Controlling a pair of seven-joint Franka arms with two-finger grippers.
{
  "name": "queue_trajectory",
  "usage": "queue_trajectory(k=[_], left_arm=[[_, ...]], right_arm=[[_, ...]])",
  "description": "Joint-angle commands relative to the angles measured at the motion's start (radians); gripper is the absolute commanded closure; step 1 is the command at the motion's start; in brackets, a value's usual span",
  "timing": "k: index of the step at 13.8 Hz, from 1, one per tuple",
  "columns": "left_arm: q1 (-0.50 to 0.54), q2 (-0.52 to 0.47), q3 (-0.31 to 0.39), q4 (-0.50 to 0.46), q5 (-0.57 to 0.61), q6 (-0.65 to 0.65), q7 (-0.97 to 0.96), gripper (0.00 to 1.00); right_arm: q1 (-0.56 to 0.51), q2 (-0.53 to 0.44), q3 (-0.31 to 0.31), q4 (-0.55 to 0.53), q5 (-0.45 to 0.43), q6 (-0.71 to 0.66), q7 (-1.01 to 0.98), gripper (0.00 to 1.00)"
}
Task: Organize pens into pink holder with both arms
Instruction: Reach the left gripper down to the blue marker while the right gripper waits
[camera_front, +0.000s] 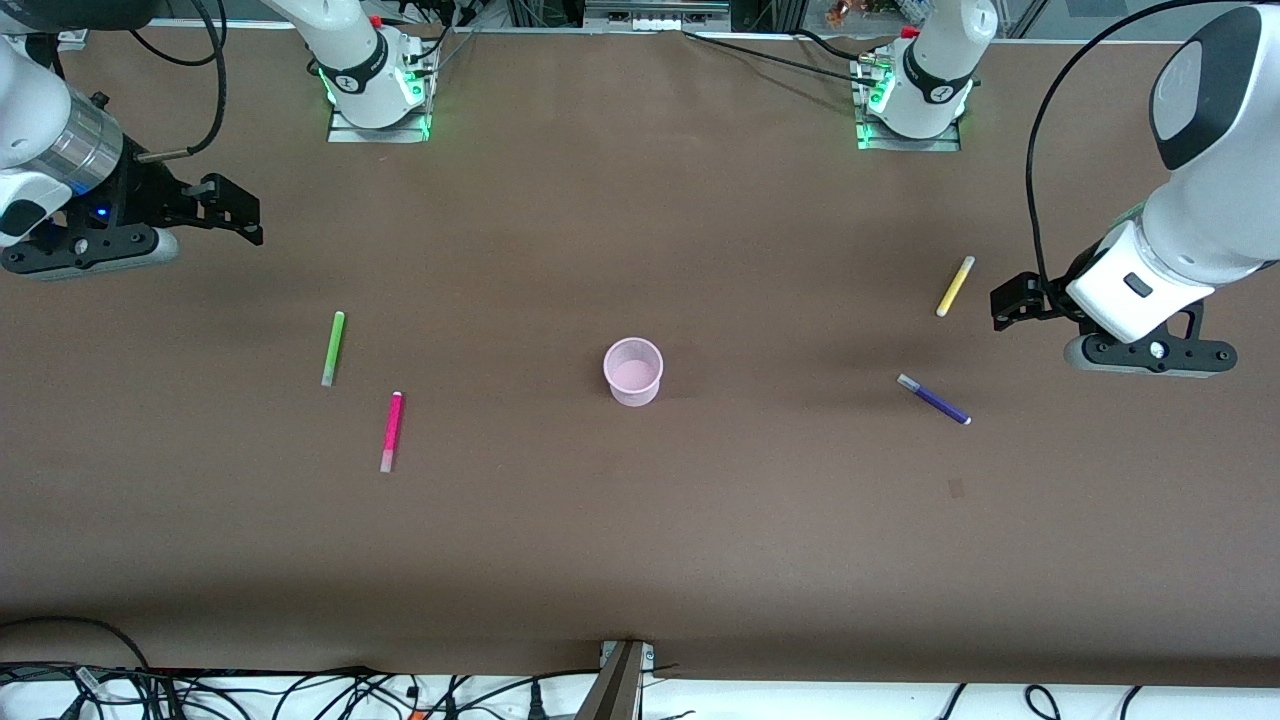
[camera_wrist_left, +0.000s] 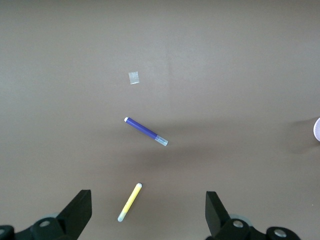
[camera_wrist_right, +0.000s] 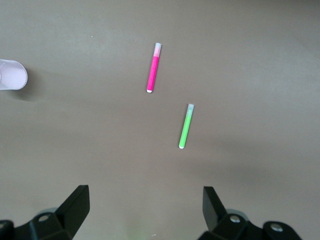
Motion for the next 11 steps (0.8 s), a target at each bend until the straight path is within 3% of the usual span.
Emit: queue_trajectory(k=[1,6,11], left_arm=[[0.012,-0.007,-0.004,0.001,0.022,0.007,0.007,0.00],[0.024,0.013,-0.004,-0.002,0.016,0.002,-0.014,0.00],[0.072,0.128,-0.002,-0.013,-0.009,0.004,-0.173,0.00]], right_arm=[[-0.015,-0.008,0.012,-0.010,-0.005,0.010,-0.004,0.00],[-0.015,-0.011,0.012,-0.008,-0.015,0.003,-0.007,0.00],[-0.015,-0.010,0.012,-0.010,-0.015,0.003,-0.018,0.00]])
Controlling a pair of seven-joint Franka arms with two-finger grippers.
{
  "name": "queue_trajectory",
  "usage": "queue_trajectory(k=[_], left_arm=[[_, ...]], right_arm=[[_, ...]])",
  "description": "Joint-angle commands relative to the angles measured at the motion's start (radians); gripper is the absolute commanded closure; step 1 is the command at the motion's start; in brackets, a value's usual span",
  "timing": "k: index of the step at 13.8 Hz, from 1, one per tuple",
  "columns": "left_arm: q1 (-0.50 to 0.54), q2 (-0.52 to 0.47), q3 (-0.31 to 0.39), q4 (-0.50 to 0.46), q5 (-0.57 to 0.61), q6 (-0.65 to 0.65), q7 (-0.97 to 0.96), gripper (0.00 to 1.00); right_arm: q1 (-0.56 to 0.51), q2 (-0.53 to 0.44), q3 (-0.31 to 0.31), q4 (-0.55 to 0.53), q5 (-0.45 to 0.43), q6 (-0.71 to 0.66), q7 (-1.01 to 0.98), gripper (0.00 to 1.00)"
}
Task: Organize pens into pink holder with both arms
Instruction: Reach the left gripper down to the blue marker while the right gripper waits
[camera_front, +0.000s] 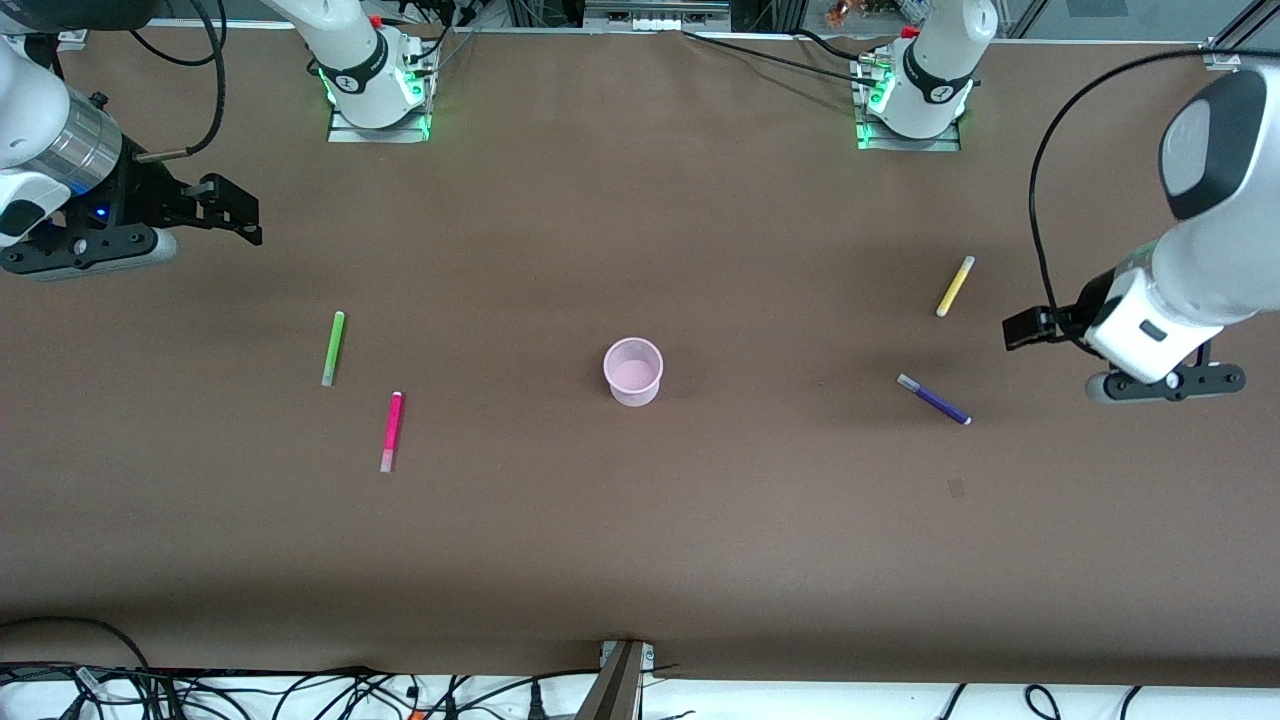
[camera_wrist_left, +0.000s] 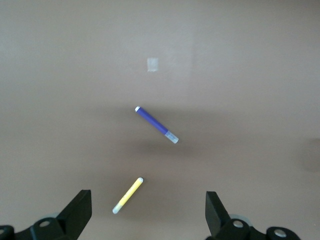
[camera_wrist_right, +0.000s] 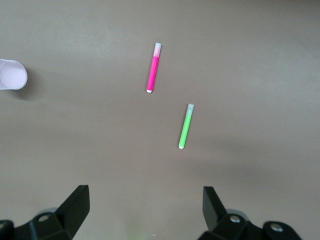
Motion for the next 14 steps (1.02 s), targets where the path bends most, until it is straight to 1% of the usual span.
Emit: queue_trajectory(k=[1,2,3,7,8,10,11,12,14], left_arm=[[0.039,0.062,-0.005,0.002,-0.008,0.006,-0.077,0.00],[0.047,0.087,-0.005,-0.001,-0.008,0.009,-0.102,0.00],[0.053,0.107,-0.005,-0.011,-0.007,0.041,-0.148,0.00],[0.090,0.163,-0.005,-0.168,-0.007,0.320,-0.515,0.00],[0.091,0.167,-0.005,-0.212,-0.007,0.372,-0.547,0.00],[0.106,0.170,-0.007,-0.318,-0.016,0.501,-0.550,0.00],[0.110,0.173,-0.005,-0.356,-0.034,0.556,-0.550,0.00],[0.108,0.186,-0.005,-0.381,-0.041,0.608,-0.550,0.00],[0.103,0.226,-0.007,-0.381,-0.042,0.653,-0.564,0.00]], right_arm=[[-0.014,-0.010,0.012,-0.008,-0.015,0.003,-0.015,0.00],[-0.014,-0.010,0.012,-0.010,-0.015,0.003,-0.015,0.00],[-0.014,-0.010,0.012,-0.011,-0.015,0.003,-0.015,0.00],[-0.014,-0.008,0.012,-0.023,-0.015,0.009,-0.012,0.00],[-0.014,-0.007,0.012,-0.036,-0.015,0.013,-0.010,0.00],[-0.014,0.001,0.012,-0.065,-0.011,0.022,-0.008,0.00],[-0.013,0.009,0.012,-0.088,-0.011,0.053,-0.004,0.00],[-0.013,0.016,0.014,-0.120,-0.010,0.093,0.001,0.00],[-0.005,0.048,0.014,-0.199,-0.007,0.217,0.021,0.00]])
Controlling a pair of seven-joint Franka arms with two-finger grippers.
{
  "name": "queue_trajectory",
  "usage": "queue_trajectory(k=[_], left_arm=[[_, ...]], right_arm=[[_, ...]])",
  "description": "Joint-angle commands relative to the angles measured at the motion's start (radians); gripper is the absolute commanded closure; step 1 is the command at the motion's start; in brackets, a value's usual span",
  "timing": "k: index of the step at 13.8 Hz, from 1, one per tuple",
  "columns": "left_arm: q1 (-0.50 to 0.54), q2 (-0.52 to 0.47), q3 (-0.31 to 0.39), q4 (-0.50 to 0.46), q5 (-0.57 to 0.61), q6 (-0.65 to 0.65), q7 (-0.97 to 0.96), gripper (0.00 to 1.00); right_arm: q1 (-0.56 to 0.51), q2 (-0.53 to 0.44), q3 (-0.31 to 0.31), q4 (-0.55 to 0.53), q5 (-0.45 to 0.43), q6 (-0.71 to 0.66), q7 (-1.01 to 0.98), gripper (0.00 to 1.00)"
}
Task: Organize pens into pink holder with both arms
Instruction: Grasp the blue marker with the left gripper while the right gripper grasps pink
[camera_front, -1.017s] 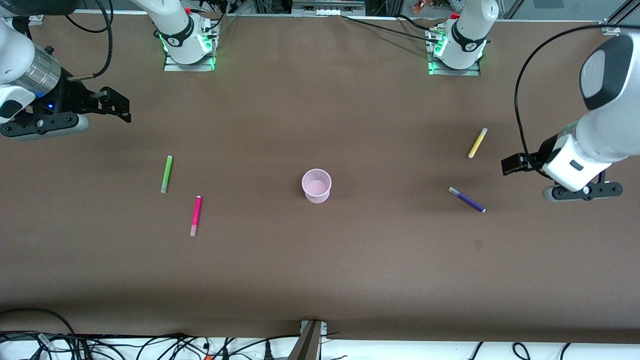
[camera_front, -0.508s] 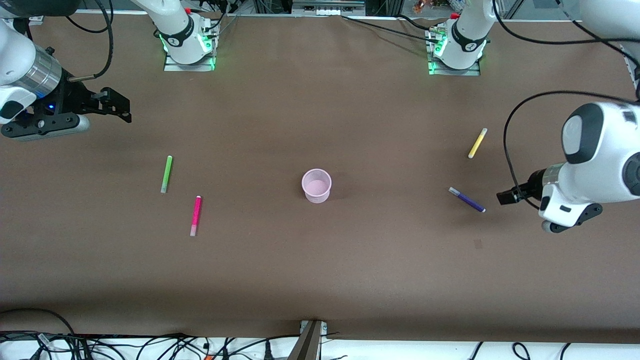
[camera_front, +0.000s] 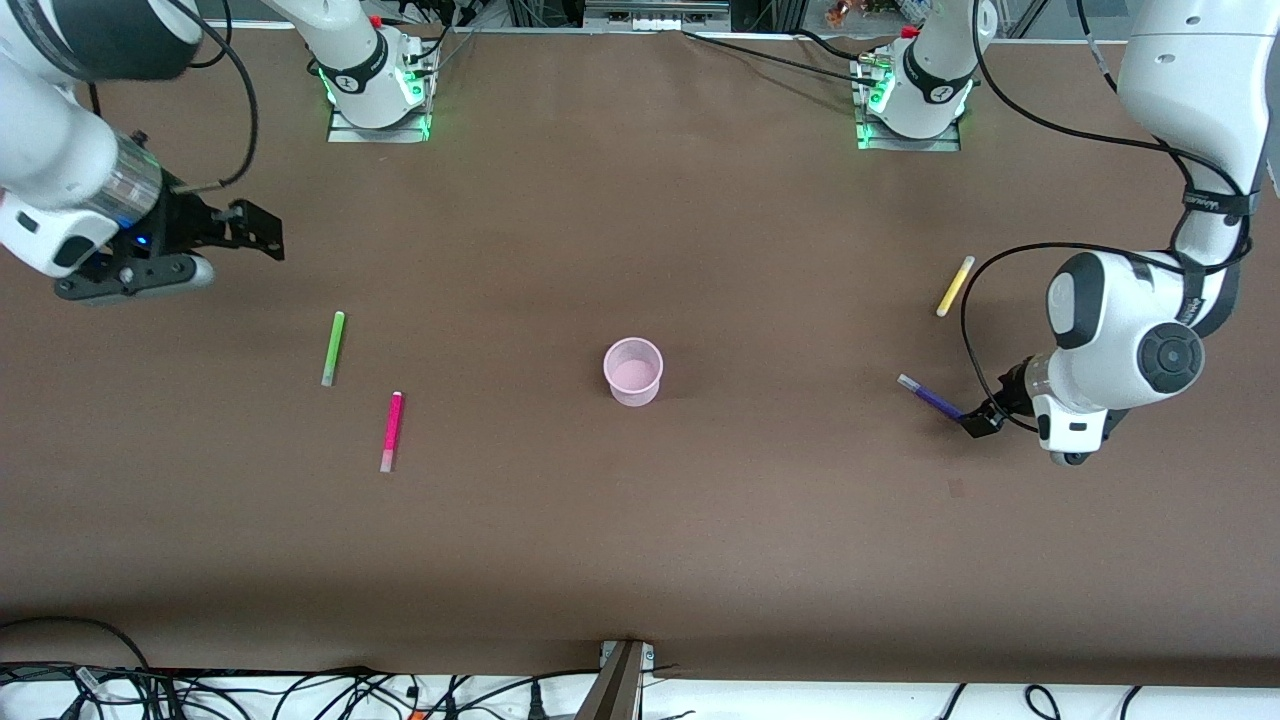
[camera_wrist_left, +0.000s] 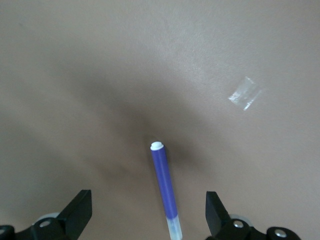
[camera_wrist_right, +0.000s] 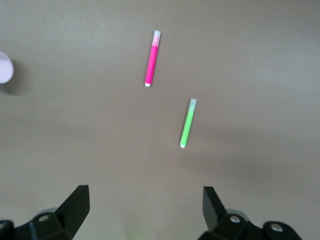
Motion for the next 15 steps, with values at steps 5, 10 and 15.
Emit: queue_trajectory(k=[5,10,15], left_arm=[[-0.010,0.059,-0.017,-0.034,-0.016,0.116,-0.075,0.33],[-0.025,0.087,-0.017,-0.041,-0.014,0.162,-0.075,0.46],[-0.027,0.087,-0.017,-0.043,-0.008,0.162,-0.075,0.76]], right_arm=[[0.004,0.269,0.022,-0.097,0.010,0.325,0.156,0.00],[0.033,0.441,0.023,-0.119,0.087,0.540,0.195,0.02],[0.055,0.515,0.023,-0.124,0.087,0.646,0.225,0.18]])
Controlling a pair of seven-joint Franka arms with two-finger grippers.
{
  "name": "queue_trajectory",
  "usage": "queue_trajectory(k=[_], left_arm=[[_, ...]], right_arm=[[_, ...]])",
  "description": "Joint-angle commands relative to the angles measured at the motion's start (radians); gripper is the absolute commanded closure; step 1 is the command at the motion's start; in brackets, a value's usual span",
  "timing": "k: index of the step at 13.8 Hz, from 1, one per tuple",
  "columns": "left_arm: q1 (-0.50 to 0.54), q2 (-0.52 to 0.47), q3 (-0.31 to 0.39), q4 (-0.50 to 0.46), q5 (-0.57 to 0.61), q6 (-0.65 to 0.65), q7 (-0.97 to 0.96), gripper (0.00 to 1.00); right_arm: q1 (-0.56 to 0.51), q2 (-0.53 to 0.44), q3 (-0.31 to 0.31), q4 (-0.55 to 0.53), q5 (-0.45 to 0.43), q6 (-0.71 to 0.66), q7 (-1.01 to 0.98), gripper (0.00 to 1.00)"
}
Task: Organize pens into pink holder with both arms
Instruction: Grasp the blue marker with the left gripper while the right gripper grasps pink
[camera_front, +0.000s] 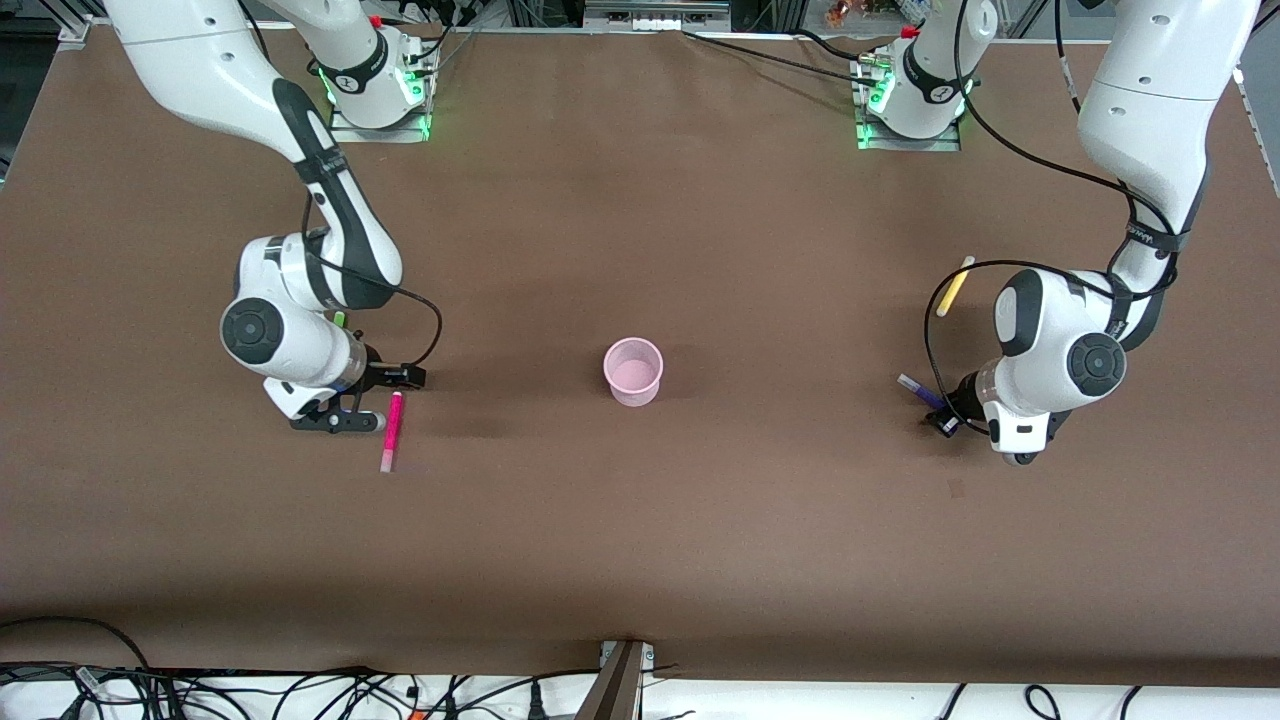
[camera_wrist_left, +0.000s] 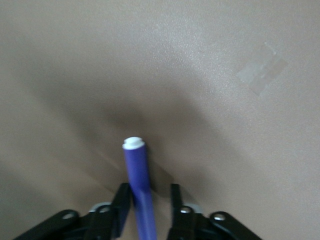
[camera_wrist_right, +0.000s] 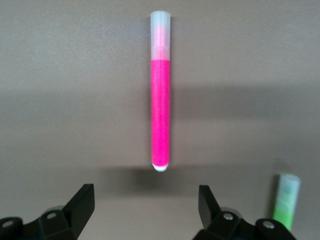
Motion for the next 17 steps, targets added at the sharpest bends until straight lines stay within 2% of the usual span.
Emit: queue_trajectory(k=[1,3,7,9,11,12,14,17], left_arm=[[-0.004,-0.006,0.001,-0.010,-0.003,0.013,-0.003,0.82],[-0.009,-0.009,0.001,-0.008,0.000,0.012,-0.001,1.00],[-0.061,-0.054,0.001,0.010,-0.001,0.002,-0.021,1.00],[-0.109,-0.109,-0.002,0.058,-0.001,-0.019,-0.128,1.00],[-0.179,-0.146,-0.002,0.120,-0.001,-0.054,-0.234,1.00],[-0.208,-0.153,-0.002,0.169,-0.001,-0.079,-0.290,1.00],[-0.280,-0.149,-0.004,0.280,-0.001,-0.134,-0.418,1.00],[-0.412,-0.140,0.005,0.340,0.015,-0.140,-0.573,1.00]], right_arm=[[0.003,0.003,0.000,-0.007,0.013,0.018,0.011,0.20],[0.001,0.009,0.000,-0.007,0.013,0.022,0.008,0.24],[-0.006,0.034,-0.002,-0.007,0.012,0.056,-0.001,0.33],[-0.008,0.039,-0.002,-0.007,0.012,0.065,-0.001,0.40],[-0.010,0.045,-0.002,-0.007,0.013,0.070,-0.001,0.48],[-0.011,0.045,-0.002,-0.007,0.013,0.070,-0.001,0.54],[-0.014,0.045,-0.002,-0.006,0.012,0.070,-0.001,0.60],[-0.028,0.046,-0.002,0.005,0.012,0.071,-0.003,0.61]])
